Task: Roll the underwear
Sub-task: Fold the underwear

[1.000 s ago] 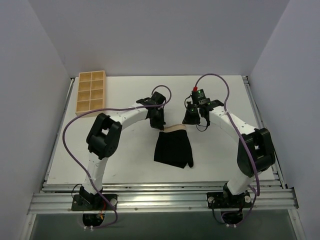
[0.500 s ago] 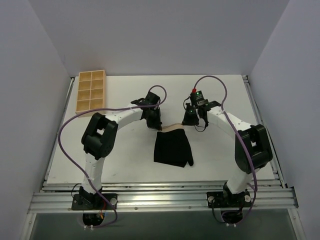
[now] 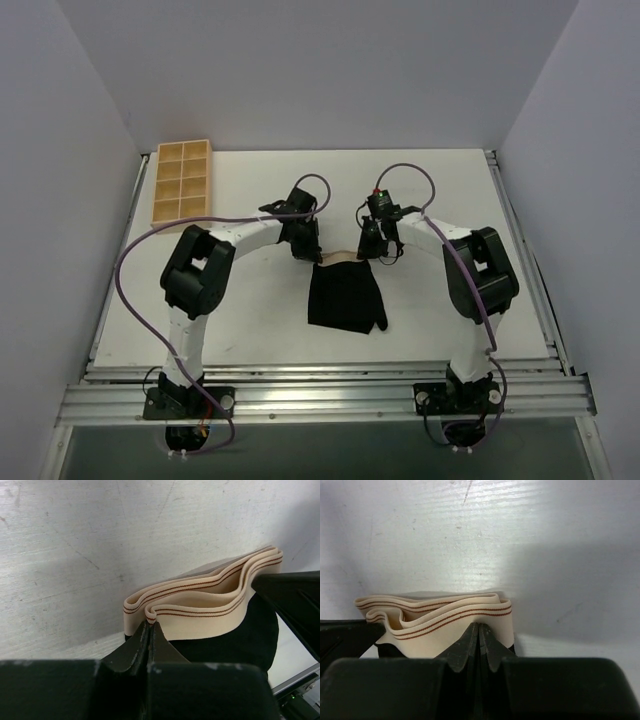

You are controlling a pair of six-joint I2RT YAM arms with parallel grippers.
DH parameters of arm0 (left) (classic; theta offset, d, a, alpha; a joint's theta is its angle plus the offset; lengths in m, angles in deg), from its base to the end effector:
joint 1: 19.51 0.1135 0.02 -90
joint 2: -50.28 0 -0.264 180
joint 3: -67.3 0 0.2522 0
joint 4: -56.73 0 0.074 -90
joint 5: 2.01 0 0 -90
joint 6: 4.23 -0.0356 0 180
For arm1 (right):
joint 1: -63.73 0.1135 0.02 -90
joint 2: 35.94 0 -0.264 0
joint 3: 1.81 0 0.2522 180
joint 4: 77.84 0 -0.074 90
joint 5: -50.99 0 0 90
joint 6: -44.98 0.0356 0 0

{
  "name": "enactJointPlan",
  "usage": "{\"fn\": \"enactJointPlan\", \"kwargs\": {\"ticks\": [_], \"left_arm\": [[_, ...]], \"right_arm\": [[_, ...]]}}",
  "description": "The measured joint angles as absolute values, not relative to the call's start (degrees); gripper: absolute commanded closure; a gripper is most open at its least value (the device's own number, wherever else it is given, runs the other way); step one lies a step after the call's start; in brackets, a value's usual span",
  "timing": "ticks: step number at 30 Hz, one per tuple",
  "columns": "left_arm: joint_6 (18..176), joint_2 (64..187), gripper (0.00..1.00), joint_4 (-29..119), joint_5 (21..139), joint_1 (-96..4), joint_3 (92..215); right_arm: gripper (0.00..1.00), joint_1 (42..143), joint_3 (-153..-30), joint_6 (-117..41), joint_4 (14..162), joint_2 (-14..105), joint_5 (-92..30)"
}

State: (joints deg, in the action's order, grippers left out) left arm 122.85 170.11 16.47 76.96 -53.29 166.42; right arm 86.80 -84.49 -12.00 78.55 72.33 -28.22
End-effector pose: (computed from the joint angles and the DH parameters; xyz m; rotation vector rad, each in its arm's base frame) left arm 0.3620 -0.2504 0.1581 -0.0105 2.7703 -0.6335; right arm 0.3667 0.1634 0.1728 0.1304 2.5195 0.6510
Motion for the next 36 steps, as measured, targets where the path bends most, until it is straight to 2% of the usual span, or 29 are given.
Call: {"fn": "enactJointPlan", "kwargs": {"ticks": [11,15,16,18,19,22,26,36], "left_arm": [[121.7,167.7,0.98,14.8,79.7,-50.9,165.3],[121.4,167.6,0.86,15.0,79.4,-49.5,165.2],[121.2,167.6,0.80,15.1,79.2,-49.2,165.2],[120.8,167.6,0.74,15.3,78.9,-48.9,165.2],[120.4,167.6,0.66,15.3,78.8,-48.8,165.1],[119.2,167.6,0.56,15.7,78.2,-48.5,165.1],[117.6,167.6,0.52,15.9,77.3,-48.3,165.1],[115.3,169.5,0.52,15.9,74.3,-48.2,165.9]], "right_arm": [[1.00,87.8,-85.2,-11.8,82.2,74.4,-28.4],[1.00,87.8,-84.7,-11.9,83.8,74.4,-28.3],[1.00,87.8,-84.6,-11.9,84.2,74.4,-28.3],[1.00,87.8,-84.4,-12.0,84.6,74.4,-28.2],[1.00,87.8,-84.3,-12.1,84.7,74.4,-28.2],[1.00,87.8,-84.2,-12.6,85.0,74.4,-28.0],[1.00,87.8,-84.2,-13.9,85.1,74.4,-27.8],[0.98,87.5,-84.2,-18.8,85.7,74.4,-26.4]]}}
